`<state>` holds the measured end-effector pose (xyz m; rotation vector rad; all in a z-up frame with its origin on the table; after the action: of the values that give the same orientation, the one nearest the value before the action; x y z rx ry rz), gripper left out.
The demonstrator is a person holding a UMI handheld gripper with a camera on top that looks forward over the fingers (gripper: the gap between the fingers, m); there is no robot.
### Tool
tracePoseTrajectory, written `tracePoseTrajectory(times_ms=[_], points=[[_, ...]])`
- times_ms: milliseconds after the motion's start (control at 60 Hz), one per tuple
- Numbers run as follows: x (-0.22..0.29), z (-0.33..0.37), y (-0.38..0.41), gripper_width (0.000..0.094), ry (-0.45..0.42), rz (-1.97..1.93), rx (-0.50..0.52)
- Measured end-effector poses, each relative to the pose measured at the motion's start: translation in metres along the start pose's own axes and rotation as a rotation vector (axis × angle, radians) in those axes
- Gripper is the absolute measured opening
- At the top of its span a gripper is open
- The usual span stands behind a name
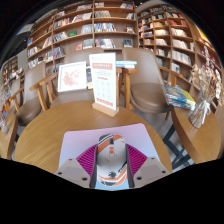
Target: Arrange mouse
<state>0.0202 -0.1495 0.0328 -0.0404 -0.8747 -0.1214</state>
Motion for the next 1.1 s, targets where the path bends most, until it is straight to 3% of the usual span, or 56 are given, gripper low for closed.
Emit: tracePoseTrajectory(times_ms=[200, 317, 350, 483, 717, 1100], points=[[-0.015, -0.009, 0.000, 0.0543, -0.003, 0.017, -0.005], [-0.004, 0.020, -0.002, 0.0870, -0.035, -0.006, -0.042], [0.000, 0.036, -0.004, 0.0833, -0.045, -0.016, -0.046], [0.001, 0.122, 0.010, 0.0849, -0.110, 0.042, -0.049], [-0.055, 0.251, 0.042, 0.0853, -0.171, 0.080, 0.007], [-0.114, 0.309, 0.045, 0.0856, -0.159, 0.115, -0.006]])
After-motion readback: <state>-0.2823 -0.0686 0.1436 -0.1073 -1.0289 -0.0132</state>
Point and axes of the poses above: the point between the fingertips, and its own axes, seen from behind it with the camera up: y to the left, x up, z backward, against the way the camera looks, the point moved 4 cm from there along z, backward, against the way the camera looks
